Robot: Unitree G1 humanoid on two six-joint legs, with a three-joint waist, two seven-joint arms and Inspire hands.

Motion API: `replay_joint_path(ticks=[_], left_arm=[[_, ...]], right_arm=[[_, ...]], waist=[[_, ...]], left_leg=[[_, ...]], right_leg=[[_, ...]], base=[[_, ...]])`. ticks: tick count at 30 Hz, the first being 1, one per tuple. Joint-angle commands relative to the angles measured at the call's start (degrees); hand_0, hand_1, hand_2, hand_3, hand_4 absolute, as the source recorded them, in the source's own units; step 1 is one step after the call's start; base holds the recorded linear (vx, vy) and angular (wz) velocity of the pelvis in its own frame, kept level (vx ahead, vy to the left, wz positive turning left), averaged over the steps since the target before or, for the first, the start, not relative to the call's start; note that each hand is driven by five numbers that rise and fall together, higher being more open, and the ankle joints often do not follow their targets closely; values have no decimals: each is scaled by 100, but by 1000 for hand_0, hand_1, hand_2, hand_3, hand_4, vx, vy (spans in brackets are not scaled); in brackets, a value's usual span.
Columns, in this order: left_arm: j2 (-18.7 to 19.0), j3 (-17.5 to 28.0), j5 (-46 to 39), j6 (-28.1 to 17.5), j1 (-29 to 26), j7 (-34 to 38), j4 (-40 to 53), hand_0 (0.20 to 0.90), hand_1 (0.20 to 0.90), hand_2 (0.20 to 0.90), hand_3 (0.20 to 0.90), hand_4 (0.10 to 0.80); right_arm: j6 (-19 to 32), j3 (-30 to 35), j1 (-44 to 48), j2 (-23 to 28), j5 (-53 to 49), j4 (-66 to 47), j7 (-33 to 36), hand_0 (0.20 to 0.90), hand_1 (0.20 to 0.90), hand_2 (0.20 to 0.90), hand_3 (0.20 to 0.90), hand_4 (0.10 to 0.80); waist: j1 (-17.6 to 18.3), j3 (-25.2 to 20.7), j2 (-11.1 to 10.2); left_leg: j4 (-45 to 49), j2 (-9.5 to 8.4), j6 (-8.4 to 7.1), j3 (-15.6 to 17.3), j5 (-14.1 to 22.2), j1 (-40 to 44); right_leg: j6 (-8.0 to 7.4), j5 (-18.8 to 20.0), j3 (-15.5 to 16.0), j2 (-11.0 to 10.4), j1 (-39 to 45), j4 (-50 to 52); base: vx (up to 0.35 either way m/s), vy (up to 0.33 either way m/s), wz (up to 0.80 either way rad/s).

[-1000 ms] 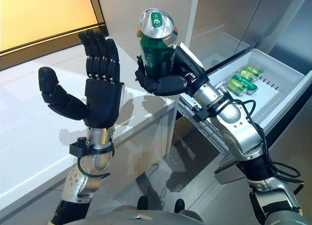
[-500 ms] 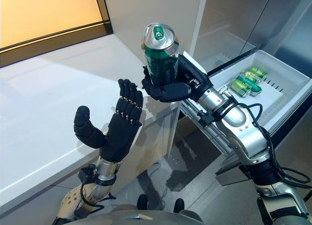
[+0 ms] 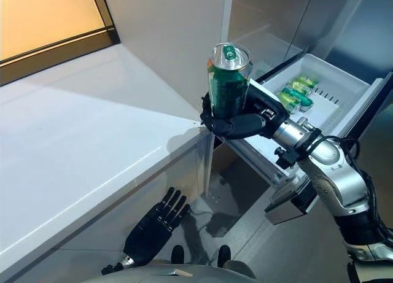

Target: Put drinks into fridge and close the fridge

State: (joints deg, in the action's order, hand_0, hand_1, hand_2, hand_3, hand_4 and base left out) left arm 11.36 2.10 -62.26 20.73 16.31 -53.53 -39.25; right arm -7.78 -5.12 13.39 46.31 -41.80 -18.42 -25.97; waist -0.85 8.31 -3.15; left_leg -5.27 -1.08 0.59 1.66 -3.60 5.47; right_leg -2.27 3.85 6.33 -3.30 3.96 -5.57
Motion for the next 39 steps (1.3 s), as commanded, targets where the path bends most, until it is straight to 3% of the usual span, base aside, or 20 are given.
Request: replay_joint_path(ticks=[1,4,5,7,11,15,20,30,39], left_arm=[[71,-436,197,-655,-274,264,-374,900,900,900,900,800],[112,-523,303,-989,-331,631,-559,900,900,900,900,800],[153,-558,533,-1363,-366,977,-698,900,900,900,900,800],[185,-557,785,-1636,-400,1266,-845,900,900,900,900,800],[233,-529,1869,-2568,-587,2127,-1466,900,900,900,900,800],[215,-548,2882,-3339,-722,3344,-2043,900,900,900,900,800],[257,-447,3412,-3384,-928,4205,-2629,900,900,900,900,800],[383,-551,3804,-3177,-1000,4692,-3308,900,900,900,900,800],[491,-527,3993,-3003,-914,4766,-3293,900,900,900,900,800]], right_arm=[[602,922,597,-17,-963,-803,-144,300,300,300,200,100],[586,1069,470,-3,-1036,-873,-192,300,300,300,200,100],[605,1171,367,-5,-1052,-902,-195,300,300,300,200,100],[617,1279,270,-2,-1057,-937,-171,300,300,300,200,100],[690,1606,-29,-54,-811,-992,19,300,300,300,200,100],[1134,1887,-369,-83,134,-790,360,300,300,300,200,100],[1432,2028,-273,211,1108,-374,860,300,300,300,200,100],[971,1360,908,1367,1102,730,926,300,300,300,200,100],[626,368,2135,1469,1210,1808,823,300,300,300,200,100]], waist=[[10,-541,-152],[81,-535,-172],[133,-532,-179],[171,-525,-185],[313,-527,-199],[461,-557,-197],[556,-618,-233],[415,-662,-447],[118,-644,-650]], left_leg=[[27,-20,-104,-20,755,106],[27,-29,-84,39,766,109],[27,-34,-71,80,769,113],[27,-34,-64,122,767,117],[27,-53,-34,195,777,122],[27,-50,-30,293,794,149],[27,-44,-46,404,816,176],[27,28,-101,475,805,157],[27,96,-112,400,798,143]], right_leg=[[-363,-273,80,6,138,76],[-374,-259,4,18,100,94],[-383,-246,-41,27,70,114],[-389,-235,-77,33,50,126],[-404,-200,-233,75,-19,147],[-421,-182,-384,111,-55,144],[-431,-155,-497,160,-79,112],[-454,-117,-472,230,-71,57],[-438,-155,-289,256,-5,57]], base=[[-2,35,-13],[-2,32,-12],[-3,21,-5],[-2,27,-5],[2,20,-23],[27,8,-26],[55,-3,-20],[75,-49,-6],[104,-69,2]])
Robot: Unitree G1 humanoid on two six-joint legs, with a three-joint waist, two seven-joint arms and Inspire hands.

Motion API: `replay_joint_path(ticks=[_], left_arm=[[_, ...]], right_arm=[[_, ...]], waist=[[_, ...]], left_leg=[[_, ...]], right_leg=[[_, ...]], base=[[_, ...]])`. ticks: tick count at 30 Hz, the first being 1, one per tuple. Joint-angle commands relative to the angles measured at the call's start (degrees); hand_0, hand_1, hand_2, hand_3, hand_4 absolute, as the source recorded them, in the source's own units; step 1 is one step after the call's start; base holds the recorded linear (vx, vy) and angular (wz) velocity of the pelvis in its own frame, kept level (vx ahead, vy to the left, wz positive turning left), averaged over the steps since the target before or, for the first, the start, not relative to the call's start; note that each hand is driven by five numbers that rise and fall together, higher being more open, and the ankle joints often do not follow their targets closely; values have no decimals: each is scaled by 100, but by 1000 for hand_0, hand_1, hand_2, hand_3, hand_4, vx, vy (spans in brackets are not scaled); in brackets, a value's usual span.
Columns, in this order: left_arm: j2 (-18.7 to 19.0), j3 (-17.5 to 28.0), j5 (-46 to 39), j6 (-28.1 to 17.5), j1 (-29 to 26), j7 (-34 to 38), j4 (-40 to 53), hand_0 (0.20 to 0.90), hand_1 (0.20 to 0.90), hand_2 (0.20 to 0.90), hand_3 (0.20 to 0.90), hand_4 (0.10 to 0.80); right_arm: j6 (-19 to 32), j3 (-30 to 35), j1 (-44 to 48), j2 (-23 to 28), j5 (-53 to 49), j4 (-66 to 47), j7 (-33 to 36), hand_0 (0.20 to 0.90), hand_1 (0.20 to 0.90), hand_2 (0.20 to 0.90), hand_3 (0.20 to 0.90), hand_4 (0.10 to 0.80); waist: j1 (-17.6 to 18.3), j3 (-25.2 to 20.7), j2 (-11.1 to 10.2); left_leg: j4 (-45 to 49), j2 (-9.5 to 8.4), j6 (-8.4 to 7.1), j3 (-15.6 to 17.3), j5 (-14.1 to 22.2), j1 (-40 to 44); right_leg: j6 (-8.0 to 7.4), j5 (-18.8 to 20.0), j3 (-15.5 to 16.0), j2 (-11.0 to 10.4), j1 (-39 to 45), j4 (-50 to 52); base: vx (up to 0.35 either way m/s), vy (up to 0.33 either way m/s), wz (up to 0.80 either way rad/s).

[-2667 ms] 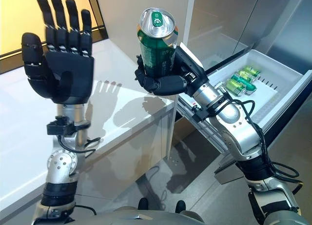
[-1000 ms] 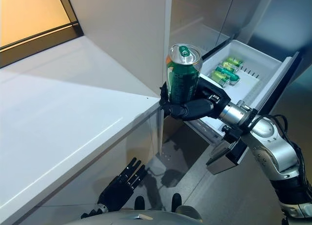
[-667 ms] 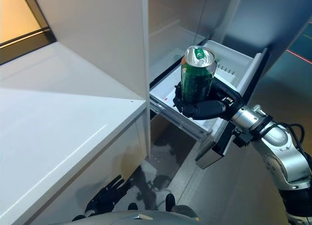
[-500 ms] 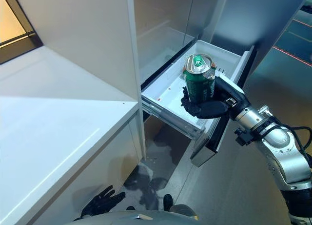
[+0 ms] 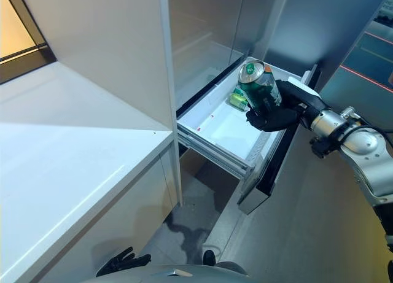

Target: Put drinks into fridge and close the fridge

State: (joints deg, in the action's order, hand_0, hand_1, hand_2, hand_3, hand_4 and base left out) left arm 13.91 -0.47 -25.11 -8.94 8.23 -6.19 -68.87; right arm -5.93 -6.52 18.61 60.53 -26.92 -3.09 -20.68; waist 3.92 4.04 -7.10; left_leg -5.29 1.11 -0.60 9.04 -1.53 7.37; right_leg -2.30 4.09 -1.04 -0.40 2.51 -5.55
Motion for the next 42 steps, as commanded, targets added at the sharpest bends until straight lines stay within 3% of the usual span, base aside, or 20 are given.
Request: replay_joint_path(ticks=[1,11,17,19,23,25,42], left_arm=[[255,-258,297,42,-94,89,-322,900,900,900,900,800],[485,-258,569,354,-131,191,-154,900,900,900,900,800],[731,-415,328,496,-546,259,37,900,900,900,900,800],[743,-578,69,670,-584,352,343,900,900,900,900,800],[954,-753,-409,1589,-686,497,1405,900,900,900,900,800],[1046,-756,-527,1725,-764,450,1541,900,900,900,900,800],[1306,-871,-1077,1734,-1344,261,1611,900,900,900,900,800]], right_arm=[[375,350,1791,3,-122,465,281,300,300,300,200,100],[-240,-801,2772,-376,636,2122,131,300,300,300,200,100],[-627,-1591,3330,-533,915,3372,299,300,300,300,200,100],[-717,-1870,3508,-501,966,3579,237,300,300,300,200,100],[-738,-2176,3991,-263,1263,4053,-159,300,300,300,200,100],[-716,-2310,4188,-211,1394,4319,-325,300,300,300,200,100],[-1503,-3288,5647,-688,2844,6713,-646,300,300,300,200,100]], waist=[[-414,-211,-282],[-822,67,-469],[-1012,561,-530],[-1032,734,-449],[-1063,952,-154],[-1088,1035,-76],[-1478,1752,278]], left_leg=[[29,-118,7,-371,583,-56],[58,-49,-2,-611,513,-204],[118,5,12,-770,411,-670],[126,-6,-4,-828,362,-774],[135,-87,17,-910,276,-964],[151,-102,10,-931,253,-1040],[285,-234,-52,-1182,27,-1707]], right_leg=[[-426,-187,483,-30,153,55],[-391,-178,674,-24,170,55],[-335,-88,700,26,-181,75],[-329,-64,713,19,-264,91],[-289,-47,722,-17,-449,125],[-275,-53,743,-32,-505,144],[-131,-90,1057,-163,-1009,350]], base=[[123,-62,9],[87,-85,18],[-111,-96,10],[-124,31,1],[-91,119,4],[-69,65,3],[-40,12,7]])
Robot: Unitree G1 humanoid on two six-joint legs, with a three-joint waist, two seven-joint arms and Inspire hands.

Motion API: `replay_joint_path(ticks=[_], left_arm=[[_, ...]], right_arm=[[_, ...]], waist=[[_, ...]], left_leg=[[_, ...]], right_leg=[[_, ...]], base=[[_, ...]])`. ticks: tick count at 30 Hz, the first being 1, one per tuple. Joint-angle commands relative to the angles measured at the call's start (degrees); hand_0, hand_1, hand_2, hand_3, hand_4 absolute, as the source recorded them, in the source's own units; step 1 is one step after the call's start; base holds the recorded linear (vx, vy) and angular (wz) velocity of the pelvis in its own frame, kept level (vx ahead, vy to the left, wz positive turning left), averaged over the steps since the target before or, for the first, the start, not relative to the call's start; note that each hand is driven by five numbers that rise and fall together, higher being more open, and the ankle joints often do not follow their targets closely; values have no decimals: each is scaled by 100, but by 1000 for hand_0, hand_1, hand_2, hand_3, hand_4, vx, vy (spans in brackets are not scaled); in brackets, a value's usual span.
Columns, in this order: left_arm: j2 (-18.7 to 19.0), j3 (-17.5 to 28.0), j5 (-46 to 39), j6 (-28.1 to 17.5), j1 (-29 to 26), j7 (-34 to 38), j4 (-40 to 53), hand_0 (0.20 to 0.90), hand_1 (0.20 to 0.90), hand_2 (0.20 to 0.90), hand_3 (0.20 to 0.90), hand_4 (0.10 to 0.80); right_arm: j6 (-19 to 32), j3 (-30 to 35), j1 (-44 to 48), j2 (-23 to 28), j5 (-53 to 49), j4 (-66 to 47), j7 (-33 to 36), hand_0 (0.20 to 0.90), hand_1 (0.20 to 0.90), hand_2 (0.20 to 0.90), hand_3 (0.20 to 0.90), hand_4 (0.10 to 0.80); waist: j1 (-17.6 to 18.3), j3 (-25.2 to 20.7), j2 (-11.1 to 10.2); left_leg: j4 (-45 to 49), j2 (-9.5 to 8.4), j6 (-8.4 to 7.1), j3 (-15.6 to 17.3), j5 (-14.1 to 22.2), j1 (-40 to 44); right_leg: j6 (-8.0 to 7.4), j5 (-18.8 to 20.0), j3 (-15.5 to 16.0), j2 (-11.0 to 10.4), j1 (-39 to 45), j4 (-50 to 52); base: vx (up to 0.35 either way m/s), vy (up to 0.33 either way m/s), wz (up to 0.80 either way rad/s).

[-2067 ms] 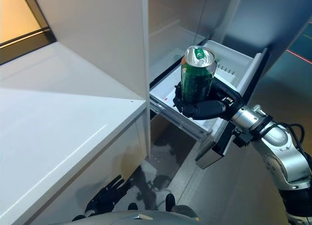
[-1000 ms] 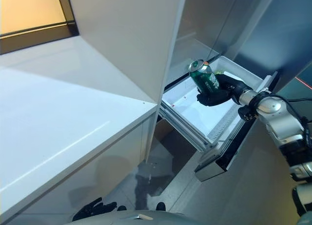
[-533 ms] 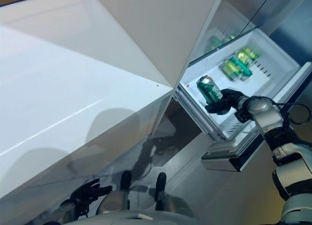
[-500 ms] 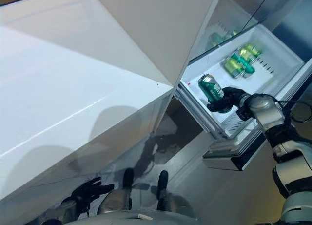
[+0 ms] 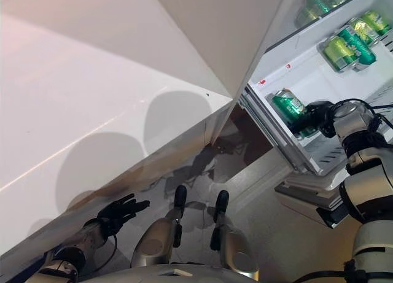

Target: Put drinks into fridge and close the fridge

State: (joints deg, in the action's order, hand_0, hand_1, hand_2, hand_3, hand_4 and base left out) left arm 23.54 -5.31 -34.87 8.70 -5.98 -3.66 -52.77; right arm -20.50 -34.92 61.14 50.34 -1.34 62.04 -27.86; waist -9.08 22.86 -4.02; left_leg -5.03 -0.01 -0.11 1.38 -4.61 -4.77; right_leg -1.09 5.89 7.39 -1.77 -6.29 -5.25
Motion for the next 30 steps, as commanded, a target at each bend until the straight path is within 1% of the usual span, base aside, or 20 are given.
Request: replay_joint_path(ticks=[1,5,9,14,15,16,17,30], left_arm=[[359,-393,-109,-41,56,5,-10,900,900,900,900,800],[392,-386,-139,-19,28,-40,16,900,900,900,900,800],[406,-375,-133,-7,24,-85,28,900,900,900,900,800],[412,-341,-52,-37,47,-176,24,900,900,900,900,800],[412,-333,-47,-27,49,-181,38,900,900,900,900,800],[414,-336,-63,-17,46,-185,46,900,900,900,900,800],[414,-338,-65,-16,44,-184,49,900,900,900,900,800],[429,-267,123,-23,118,-308,-31,900,900,900,900,800]], right_arm=[[-92,-515,1484,306,453,312,13,300,300,300,200,100],[-239,-679,1699,258,767,614,-83,300,300,300,200,100],[-356,-732,1815,236,775,685,-90,300,300,300,200,100],[-372,-692,1825,193,789,761,-71,300,300,300,200,100],[-366,-663,1813,193,806,761,-72,380,380,380,293,193],[-343,-642,1790,187,807,762,-35,380,380,380,293,193],[-329,-623,1767,177,785,765,-4,900,900,900,900,800],[-281,-392,1512,247,801,837,48,900,900,900,900,800]], waist=[[-206,-102,-22],[-275,-28,25],[-307,0,56],[-343,12,77],[-342,15,79],[-338,17,82],[-336,15,82],[-317,-126,56]], left_leg=[[257,-134,-104,-445,318,-529],[255,-170,-102,-510,276,-632],[264,-191,-94,-536,262,-686],[253,-210,-93,-550,243,-733],[249,-209,-92,-542,242,-731],[245,-208,-90,-529,244,-725],[236,-204,-88,-518,246,-717],[216,-187,-77,-406,272,-578]], right_leg=[[-249,-270,228,-31,-161,330],[-235,-276,260,-44,-269,366],[-234,-286,292,-60,-338,403],[-237,-295,318,-74,-397,427],[-240,-294,319,-75,-404,431],[-240,-294,323,-76,-405,431],[-240,-294,328,-77,-406,430],[-283,-269,321,-100,-313,418]], base=[[7,-8,8],[2,9,19],[-3,10,3],[1,20,6],[0,0,0],[-23,23,3],[0,0,0],[0,0,0]])
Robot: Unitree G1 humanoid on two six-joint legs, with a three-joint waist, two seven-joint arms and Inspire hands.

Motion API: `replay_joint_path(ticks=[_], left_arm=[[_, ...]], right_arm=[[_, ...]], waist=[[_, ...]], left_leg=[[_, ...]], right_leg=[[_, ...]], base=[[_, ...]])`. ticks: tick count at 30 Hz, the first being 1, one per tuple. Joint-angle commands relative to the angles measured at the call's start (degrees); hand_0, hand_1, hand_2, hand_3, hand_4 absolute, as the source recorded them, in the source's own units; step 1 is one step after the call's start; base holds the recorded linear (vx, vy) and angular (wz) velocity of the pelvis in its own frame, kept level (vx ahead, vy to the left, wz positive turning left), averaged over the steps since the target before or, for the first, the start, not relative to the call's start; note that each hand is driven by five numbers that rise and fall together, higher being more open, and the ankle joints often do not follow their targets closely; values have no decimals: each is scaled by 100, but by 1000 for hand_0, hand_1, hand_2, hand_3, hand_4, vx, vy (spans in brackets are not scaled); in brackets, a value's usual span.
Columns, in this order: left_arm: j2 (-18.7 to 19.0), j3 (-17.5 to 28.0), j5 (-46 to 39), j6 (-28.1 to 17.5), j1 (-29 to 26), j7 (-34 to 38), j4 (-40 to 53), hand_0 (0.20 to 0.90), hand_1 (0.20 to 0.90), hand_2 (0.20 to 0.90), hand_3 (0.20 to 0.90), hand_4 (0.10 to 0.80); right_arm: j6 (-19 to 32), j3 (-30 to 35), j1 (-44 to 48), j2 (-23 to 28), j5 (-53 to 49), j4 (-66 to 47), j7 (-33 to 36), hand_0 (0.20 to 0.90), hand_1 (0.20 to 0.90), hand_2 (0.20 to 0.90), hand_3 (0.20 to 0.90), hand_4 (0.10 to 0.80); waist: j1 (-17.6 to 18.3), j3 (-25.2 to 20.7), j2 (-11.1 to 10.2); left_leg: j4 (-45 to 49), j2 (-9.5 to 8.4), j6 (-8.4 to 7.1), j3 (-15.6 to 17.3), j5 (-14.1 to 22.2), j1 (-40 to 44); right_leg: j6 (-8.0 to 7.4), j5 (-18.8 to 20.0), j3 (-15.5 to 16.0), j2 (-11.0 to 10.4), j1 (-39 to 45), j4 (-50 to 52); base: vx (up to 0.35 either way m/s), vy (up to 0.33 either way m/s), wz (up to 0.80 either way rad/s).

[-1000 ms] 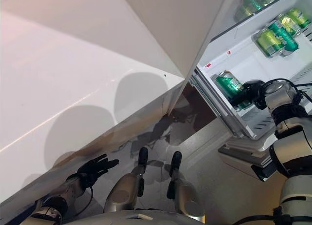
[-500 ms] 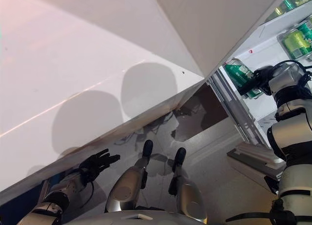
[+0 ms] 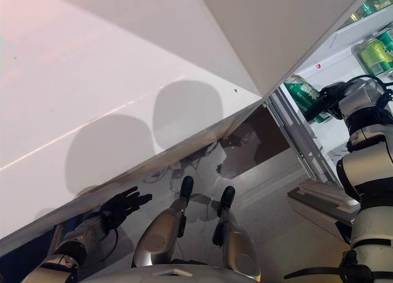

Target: Put drinks into fridge and close the fridge

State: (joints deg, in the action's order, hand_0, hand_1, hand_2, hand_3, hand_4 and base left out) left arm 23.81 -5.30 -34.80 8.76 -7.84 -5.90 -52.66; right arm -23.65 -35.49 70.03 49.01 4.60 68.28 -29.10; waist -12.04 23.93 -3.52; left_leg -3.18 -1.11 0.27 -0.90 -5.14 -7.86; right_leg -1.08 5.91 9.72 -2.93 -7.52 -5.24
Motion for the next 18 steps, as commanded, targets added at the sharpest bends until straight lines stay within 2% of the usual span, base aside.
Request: replay_joint_path(ticks=[1,7,15,18], left_arm=[[405,-262,129,-27,312,-95,-47,900,900,900,900,800],[391,-234,245,24,380,-121,-129,900,900,900,900,800],[436,-162,666,-90,585,-318,-374,900,900,900,900,800],[446,-128,810,-111,682,-399,-376,900,900,900,900,800]], right_arm=[[45,-312,603,399,217,225,151,900,900,900,900,800],[271,-154,408,501,97,258,129,900,900,900,900,800],[774,49,32,937,-128,23,-76,900,900,900,900,800],[899,167,-121,1108,-399,-277,40,900,900,900,900,800]], waist=[[-19,-241,4],[13,-368,-31],[169,-741,-150],[256,-865,-191]], left_leg=[[30,-74,-115,-173,327,-252],[-35,-46,-113,-131,342,-112],[-123,-4,-116,-13,387,165],[-145,16,-116,46,414,272]], right_leg=[[-289,-268,88,12,-176,415],[-317,-254,57,22,-74,366],[-379,-222,13,26,154,248],[-399,-217,-30,32,238,211]], base=[[0,0,0],[0,0,0],[13,5,-3],[36,16,-5]])
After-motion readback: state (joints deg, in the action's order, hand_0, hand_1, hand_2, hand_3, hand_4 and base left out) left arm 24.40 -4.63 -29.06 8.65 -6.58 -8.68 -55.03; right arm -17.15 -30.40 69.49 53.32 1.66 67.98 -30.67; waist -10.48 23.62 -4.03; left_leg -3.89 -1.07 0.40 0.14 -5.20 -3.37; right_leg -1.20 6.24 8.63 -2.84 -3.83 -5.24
